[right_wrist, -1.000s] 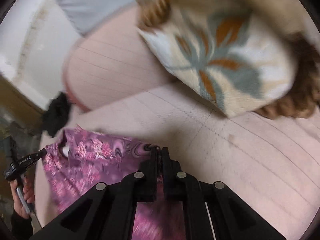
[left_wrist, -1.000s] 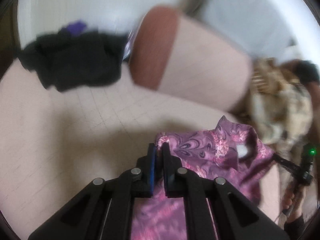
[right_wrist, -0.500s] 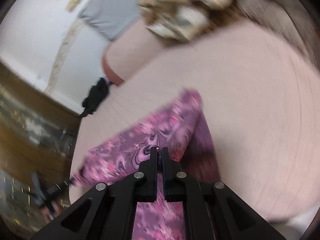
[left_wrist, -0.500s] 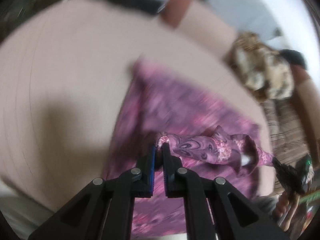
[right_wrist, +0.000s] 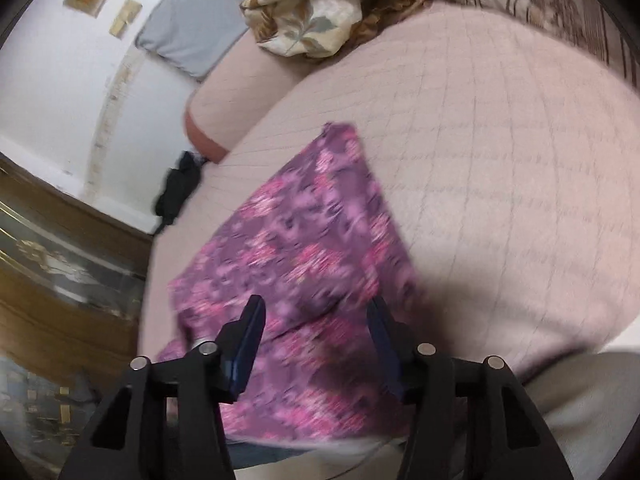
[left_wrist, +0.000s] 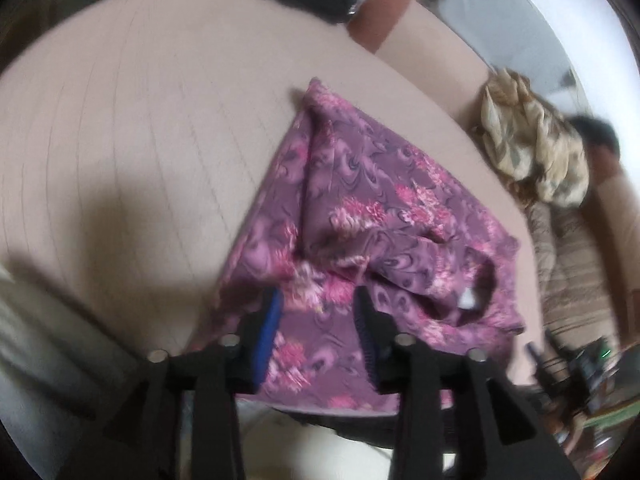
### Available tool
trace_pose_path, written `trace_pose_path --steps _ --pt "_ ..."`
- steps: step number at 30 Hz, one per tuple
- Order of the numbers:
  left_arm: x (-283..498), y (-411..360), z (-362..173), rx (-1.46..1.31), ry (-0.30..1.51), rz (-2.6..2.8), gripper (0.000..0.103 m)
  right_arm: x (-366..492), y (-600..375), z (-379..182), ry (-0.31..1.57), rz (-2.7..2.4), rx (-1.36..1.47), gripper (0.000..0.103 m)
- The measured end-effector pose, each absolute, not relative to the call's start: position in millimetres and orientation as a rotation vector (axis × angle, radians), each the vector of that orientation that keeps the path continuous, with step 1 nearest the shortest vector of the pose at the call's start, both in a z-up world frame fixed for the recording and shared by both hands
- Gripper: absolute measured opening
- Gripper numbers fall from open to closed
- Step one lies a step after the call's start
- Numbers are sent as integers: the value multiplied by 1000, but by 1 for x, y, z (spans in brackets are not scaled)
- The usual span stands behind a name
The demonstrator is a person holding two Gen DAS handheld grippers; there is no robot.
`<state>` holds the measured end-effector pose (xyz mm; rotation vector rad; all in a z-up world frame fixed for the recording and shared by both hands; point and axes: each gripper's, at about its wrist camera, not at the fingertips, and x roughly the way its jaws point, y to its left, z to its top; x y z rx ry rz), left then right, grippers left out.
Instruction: Fold small clothes
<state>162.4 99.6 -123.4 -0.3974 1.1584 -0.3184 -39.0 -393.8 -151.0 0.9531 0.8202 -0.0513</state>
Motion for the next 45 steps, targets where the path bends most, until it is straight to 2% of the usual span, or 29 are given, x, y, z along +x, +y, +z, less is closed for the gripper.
trace_pose_path --steps 2,5,7,10,17,18,19,20,21,23,24,25,30,36,43,45 --pt "163 98 -121 -464 1170 -341 54 -38 -391 -157 837 -12 1001 59" --pt "178 85 -122 -570 1229 -354 63 -22 -386 -165 891 -1 1050 60" --pt "192 76 -127 -642 1273 -349 63 -11 -389 -173 916 -25 1116 65" --pt "217 64 -139 -686 1332 -307 66 1 -395 -187 922 -45 1261 65" --pt "235 71 -162 -822 1425 -162 66 24 -402 -194 1003 -171 1296 65" --pt "235 69 -162 -787 1438 -129 66 26 -403 -195 1011 -180 1293 64" --pt "235 68 -163 -756 1448 -108 65 30 -402 -196 1028 -188 1279 54" --pt "235 68 -165 -744 1450 -97 64 32 -401 -195 1052 -205 1244 40" --pt "233 67 -165 -729 1447 -96 61 36 -397 -193 1080 -224 1188 35" --pt "230 67 -161 -672 1439 -89 34 37 -392 -188 1105 -231 1081 16" --pt "228 69 -159 -652 1435 -93 27 36 -390 -187 1112 -231 1055 10" --pt "224 73 -157 -645 1429 -109 7 33 -389 -186 1116 -225 1034 8" --pt "200 95 -130 -613 1235 -269 7 0 -384 -154 981 -147 907 4" --pt "196 95 -163 -599 1290 -279 8 2 -379 -165 1035 -151 830 3" --pt "180 101 -122 -517 1152 -376 7 -14 -387 -148 950 -171 817 2" --pt "180 95 -131 -433 1166 -349 7 -18 -387 -145 949 -195 796 2"
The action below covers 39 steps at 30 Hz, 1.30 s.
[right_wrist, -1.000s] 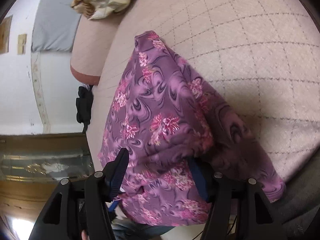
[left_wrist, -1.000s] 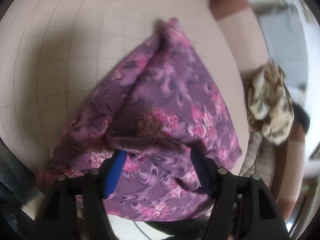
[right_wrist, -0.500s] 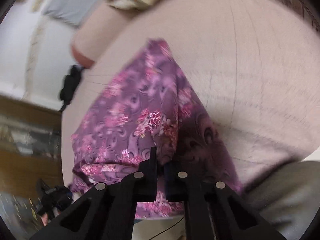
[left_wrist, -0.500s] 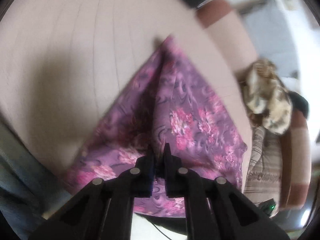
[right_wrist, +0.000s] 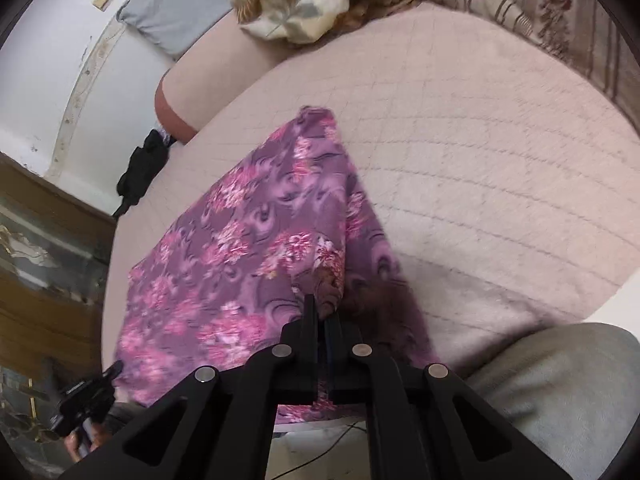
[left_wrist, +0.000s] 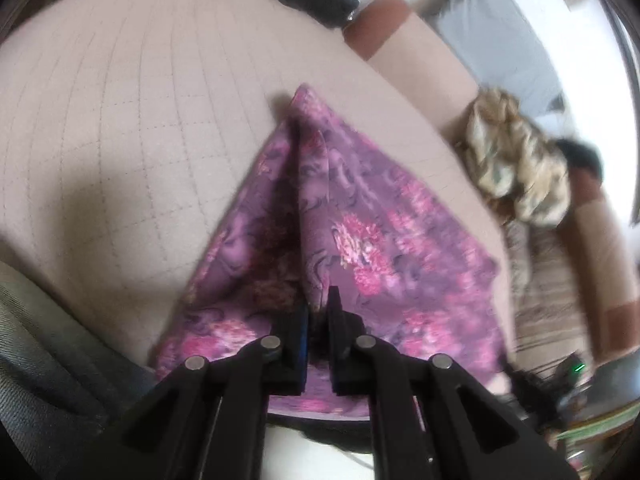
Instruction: Fold small clothes
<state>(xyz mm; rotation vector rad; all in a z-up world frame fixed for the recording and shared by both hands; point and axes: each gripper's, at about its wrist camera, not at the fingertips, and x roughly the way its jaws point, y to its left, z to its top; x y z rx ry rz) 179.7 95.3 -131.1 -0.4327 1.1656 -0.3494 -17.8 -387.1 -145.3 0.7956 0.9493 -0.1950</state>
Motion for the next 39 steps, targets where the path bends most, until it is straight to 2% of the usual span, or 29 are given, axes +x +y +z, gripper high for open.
trace_pose_path --steps 2,6,12,18,21,22,23,24,25,26,33,35,39 --pt "186 98 -147 -429 1242 -310 7 -11 -381 -152 1002 -212 746 2" --pt "176 98 -125 -365 1157 -321 7 -11 -369 -140 1026 -238 640 2" --pt "183 93 -149 -289 1267 -289 9 8 -361 -165 1161 -281 550 3" --pt "183 92 -145 -246 1241 -277 9 12 -358 -161 1151 -259 510 3" --pt "182 88 -138 -237 1235 -255 16 7 -361 -164 1143 -255 556 6" --pt "179 92 -132 -236 1219 -232 25 5 -360 -157 1108 -238 577 11" --pt "177 92 -128 -236 1210 -219 37 0 -363 -150 1069 -220 597 25" --pt "175 98 -120 -248 1193 -208 43 -7 -366 -143 1035 -204 615 37" --pt "173 102 -115 -259 1173 -209 45 -13 -368 -137 1009 -192 627 59" --pt "173 105 -108 -262 1157 -213 45 -18 -370 -130 982 -182 631 64" --pt "215 87 -60 -220 1051 -249 52 15 -397 -93 878 -89 675 66" --pt "235 77 -59 -215 1054 -261 55 44 -410 -94 868 -70 690 66" --pt "290 55 -72 -179 1100 -232 56 105 -440 -113 923 -55 742 66"
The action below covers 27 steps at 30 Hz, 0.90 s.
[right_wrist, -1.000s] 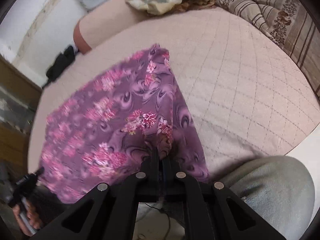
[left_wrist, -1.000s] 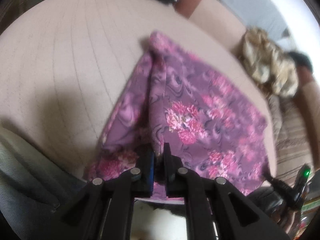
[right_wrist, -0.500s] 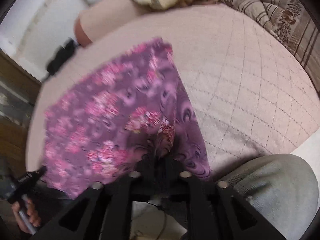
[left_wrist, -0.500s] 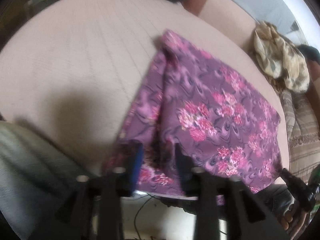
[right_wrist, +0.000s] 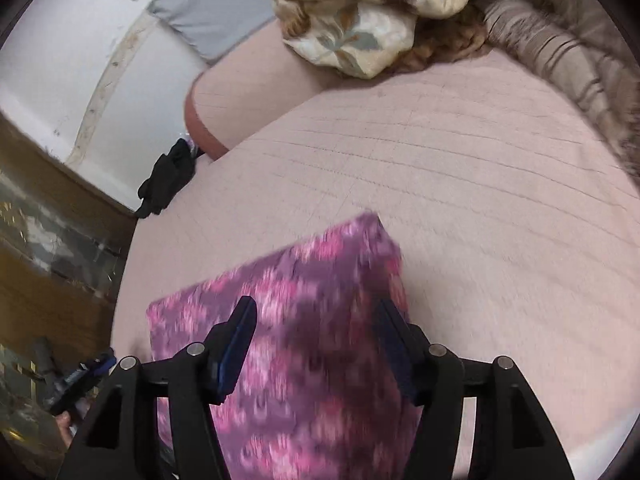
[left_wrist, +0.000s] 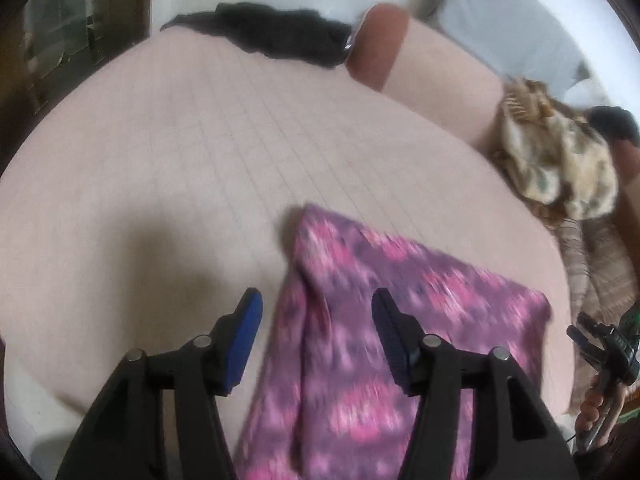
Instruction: Fold small clothes
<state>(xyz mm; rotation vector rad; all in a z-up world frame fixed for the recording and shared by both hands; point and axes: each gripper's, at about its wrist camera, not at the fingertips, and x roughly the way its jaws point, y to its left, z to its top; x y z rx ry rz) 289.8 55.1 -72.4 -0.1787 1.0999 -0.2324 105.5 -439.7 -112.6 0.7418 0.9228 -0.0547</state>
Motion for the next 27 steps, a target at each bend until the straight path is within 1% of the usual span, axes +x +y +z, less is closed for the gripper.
trace_pose_path --steps 3,4,5,6,7,8,9,10,11,13,15,17,18,20,21,22,23,24,25,26,27 --pt "339 53 -99 -164 1148 -190 56 146 -463 -136 962 -68 793 65" --pt "349 54 -106 -170 1158 -184 56 159 -468 -145 974 -67 796 61" --pt "356 55 -114 -187 1164 -185 56 169 -471 -154 982 -70 800 55" --pt "362 55 -121 -204 1173 -195 54 174 -474 -161 988 -67 810 51" --pt "367 53 -130 -223 1183 -217 45 179 -475 -170 994 -57 830 43" --pt "368 52 -135 -236 1191 -229 35 181 -474 -178 998 -41 849 38" --pt "368 51 -141 -247 1207 -230 31 182 -473 -182 1007 -32 850 38" --pt "368 48 -146 -256 1222 -232 23 182 -471 -184 1014 -32 842 36" --pt "367 44 -149 -249 1229 -245 10 183 -468 -184 1022 -29 822 26" --pt "364 39 -142 -206 1209 -255 6 185 -467 -186 1039 -46 790 4" --pt "357 49 -127 -255 1160 -270 6 184 -471 -186 1028 -56 817 4" --pt "358 58 -121 -258 1127 -255 6 176 -470 -163 948 -120 740 3" --pt "361 60 -129 -263 1153 -247 6 175 -473 -160 931 -137 729 3" --pt "364 60 -153 -272 1223 -209 8 183 -478 -184 1020 -139 764 3" --pt "363 60 -158 -275 1228 -203 10 187 -478 -198 1075 -142 769 3" --pt "361 60 -155 -279 1219 -203 13 189 -477 -204 1091 -148 762 3" --pt "360 61 -150 -283 1219 -207 26 188 -477 -201 1075 -155 762 10" --pt "357 63 -145 -284 1214 -201 37 186 -477 -197 1054 -156 764 14" --pt "352 67 -140 -284 1196 -182 55 183 -478 -192 1031 -162 771 32" --pt "347 71 -135 -285 1174 -164 61 178 -481 -189 1007 -165 791 60" --pt "342 75 -132 -286 1162 -154 62 173 -485 -187 987 -163 814 70"
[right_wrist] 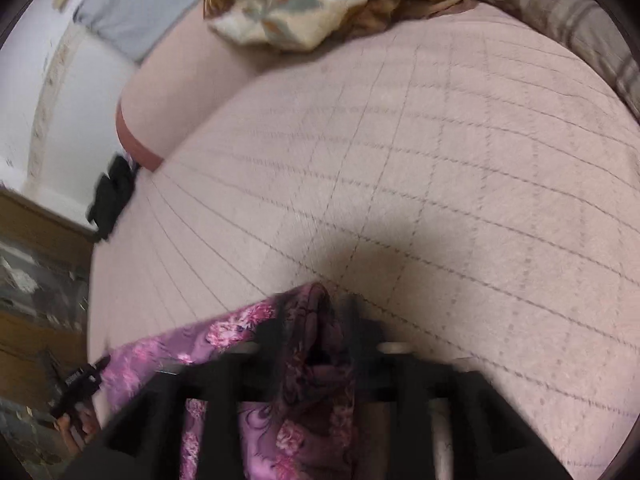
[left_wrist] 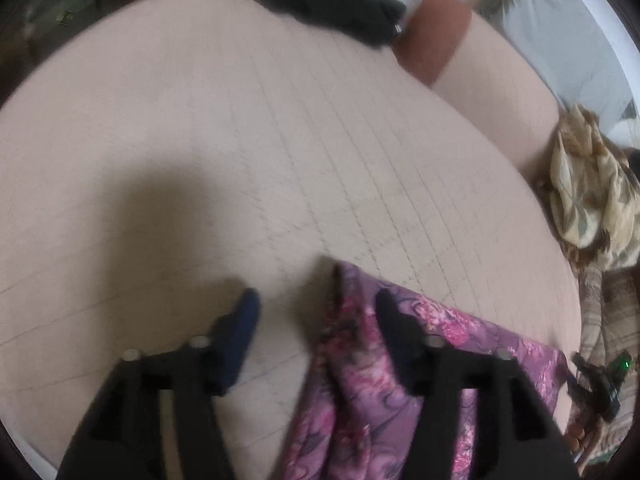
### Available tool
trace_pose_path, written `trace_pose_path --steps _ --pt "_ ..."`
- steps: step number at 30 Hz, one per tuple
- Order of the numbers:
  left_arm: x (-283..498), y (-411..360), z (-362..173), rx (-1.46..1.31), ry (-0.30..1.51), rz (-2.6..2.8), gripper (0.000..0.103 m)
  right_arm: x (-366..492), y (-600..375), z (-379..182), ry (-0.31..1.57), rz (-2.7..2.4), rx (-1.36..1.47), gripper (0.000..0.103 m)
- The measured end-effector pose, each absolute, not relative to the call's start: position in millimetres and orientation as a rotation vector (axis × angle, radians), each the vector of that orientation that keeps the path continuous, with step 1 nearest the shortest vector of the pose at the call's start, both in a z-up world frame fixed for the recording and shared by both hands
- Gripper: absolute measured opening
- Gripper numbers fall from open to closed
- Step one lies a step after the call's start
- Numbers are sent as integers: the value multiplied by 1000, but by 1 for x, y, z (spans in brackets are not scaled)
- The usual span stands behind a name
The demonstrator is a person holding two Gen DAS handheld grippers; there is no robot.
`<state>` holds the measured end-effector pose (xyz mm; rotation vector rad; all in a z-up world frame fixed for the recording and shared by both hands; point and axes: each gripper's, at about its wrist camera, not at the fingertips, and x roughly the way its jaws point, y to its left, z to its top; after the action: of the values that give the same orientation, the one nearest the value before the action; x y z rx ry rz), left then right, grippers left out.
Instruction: Fold small clothes
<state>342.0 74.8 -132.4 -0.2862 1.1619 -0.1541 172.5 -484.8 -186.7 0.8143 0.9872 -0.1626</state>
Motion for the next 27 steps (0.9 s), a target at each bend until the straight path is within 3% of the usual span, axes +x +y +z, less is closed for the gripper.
trace_pose_path --steps 4,11,19,23,24,27 --pt "332 81 -143 -320 1225 -194 62 156 -499 -194 973 -103 932 74" --pt "313 55 -151 -287 1254 -364 62 163 -495 -224 1044 58 1073 55" --pt "309 40 -158 -263 1242 -394 62 179 -491 -232 1078 124 1039 53" --pt "308 25 -156 -212 1230 -396 62 180 -487 -233 1085 100 1013 22" --pt "307 23 -156 -202 1225 -393 61 181 -486 -235 1083 101 1023 20" --pt "308 22 -156 -195 1220 -382 39 183 -484 -232 1079 95 993 17"
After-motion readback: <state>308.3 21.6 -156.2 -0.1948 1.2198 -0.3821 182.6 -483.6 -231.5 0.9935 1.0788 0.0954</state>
